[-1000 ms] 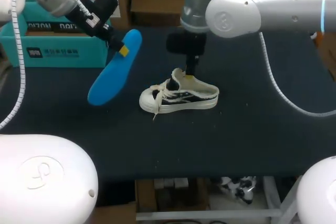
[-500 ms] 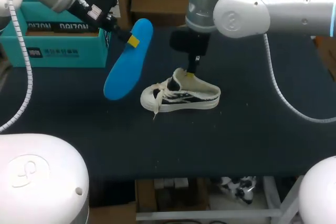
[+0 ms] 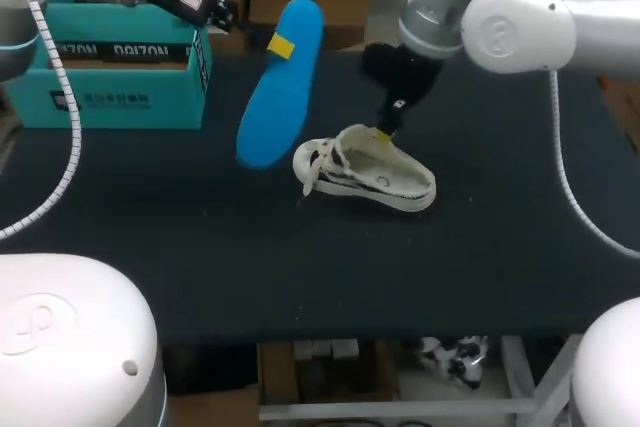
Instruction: Open the shoe tongue, take the insole out of the shoe, put the insole back into the shoe, and pack the shoe into the shoebox
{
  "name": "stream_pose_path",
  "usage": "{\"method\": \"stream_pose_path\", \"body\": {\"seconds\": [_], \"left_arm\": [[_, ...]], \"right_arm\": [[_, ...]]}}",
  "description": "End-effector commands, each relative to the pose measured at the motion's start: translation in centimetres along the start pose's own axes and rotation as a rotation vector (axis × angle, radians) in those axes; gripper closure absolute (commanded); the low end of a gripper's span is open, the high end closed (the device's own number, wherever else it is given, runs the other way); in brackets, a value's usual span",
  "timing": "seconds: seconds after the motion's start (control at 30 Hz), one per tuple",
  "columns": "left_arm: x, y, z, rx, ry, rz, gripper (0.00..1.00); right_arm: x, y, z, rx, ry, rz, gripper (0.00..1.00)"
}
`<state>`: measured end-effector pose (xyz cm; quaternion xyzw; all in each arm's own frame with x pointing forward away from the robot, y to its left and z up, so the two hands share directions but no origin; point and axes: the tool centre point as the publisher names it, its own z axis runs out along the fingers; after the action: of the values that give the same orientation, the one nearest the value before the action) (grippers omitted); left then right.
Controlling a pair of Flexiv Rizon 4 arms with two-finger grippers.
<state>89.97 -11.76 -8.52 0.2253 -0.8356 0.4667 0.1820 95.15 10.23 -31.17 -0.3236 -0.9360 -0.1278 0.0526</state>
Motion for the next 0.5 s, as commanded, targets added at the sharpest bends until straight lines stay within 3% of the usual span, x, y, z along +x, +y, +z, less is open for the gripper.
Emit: {"method": "stream_pose_path", "body": {"seconds": [0.03, 0.4, 0.5], "left_arm": [[-0.4, -1.1, 0.8, 0.022, 0.064, 0.010, 1.00], [0.9, -3.3, 1.6, 0.069, 0.117, 0.058, 1.00], [1.0, -3.6, 1.7, 0.063, 0.126, 0.066, 1.00]], "right_arm": [[0.6, -1.5, -0.8, -0.184, -0.014, 0.053, 1.00], [1.7, -2.8, -1.0, -0.387, 0.018, 0.213, 1.00], [1.9, -2.8, -0.6, -0.381, 0.011, 0.238, 1.00]]}}
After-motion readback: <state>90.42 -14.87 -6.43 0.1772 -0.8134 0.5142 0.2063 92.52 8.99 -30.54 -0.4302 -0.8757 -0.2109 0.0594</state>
